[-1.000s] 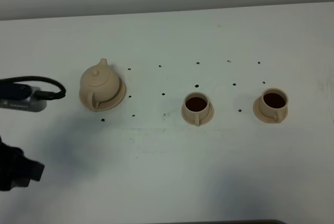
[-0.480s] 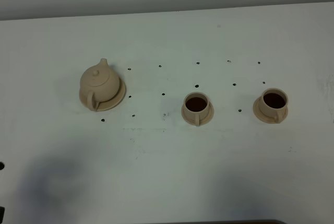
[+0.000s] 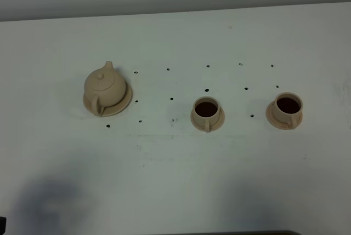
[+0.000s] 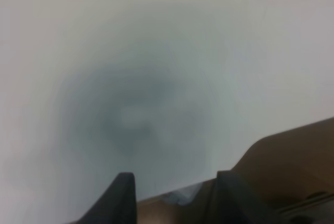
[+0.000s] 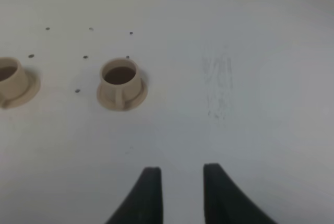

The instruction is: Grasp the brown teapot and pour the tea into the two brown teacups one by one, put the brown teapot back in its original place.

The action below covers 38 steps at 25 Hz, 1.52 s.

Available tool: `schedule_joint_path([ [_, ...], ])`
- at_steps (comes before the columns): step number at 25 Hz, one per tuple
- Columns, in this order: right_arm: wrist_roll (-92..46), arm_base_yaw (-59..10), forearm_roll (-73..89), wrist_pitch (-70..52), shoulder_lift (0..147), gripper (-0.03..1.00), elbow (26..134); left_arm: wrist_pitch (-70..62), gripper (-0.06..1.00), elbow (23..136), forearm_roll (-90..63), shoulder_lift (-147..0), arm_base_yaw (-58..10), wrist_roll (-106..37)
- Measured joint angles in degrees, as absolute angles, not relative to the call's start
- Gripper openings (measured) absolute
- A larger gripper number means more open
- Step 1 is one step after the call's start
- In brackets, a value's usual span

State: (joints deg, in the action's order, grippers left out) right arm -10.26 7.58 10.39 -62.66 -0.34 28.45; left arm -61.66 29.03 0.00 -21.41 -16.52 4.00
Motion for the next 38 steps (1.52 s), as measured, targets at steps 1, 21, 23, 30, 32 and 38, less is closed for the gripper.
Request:
schedule_joint_path([
  [1,-10.26,7.58,10.39,-62.66,-0.34,0.19,28.45,-61.66,0.39,29.03,0.00,-21.41,-16.52,4.00],
  [21,-10.26,7.58,10.39,-62.66,-0.34,0.19,28.45,-61.71,0.39,28.97,0.80,-2.76,-3.48,1.15],
  [23,-10.26,7.58,10.39,-62.66,-0.34,0.19,28.45,-61.88,0.39,28.97,0.76,-2.12,-3.48,1.15],
  [30,-10.26,7.58,10.39,-62.66,-0.34,0.19,28.45,-61.95,0.39,28.93,0.81,-0.76,-3.48,1.15],
  [32,-10.26,7.58,10.39,-62.66,-0.34,0.19,28.45,-61.95,0.39,28.93,0.81,0.00,-3.48,1.15],
  [38,-10.26,7.58,10.44,-62.66,-0.34,0.19,28.45,-61.95,0.39,28.92,0.81,-0.05,-3.48,1.15],
])
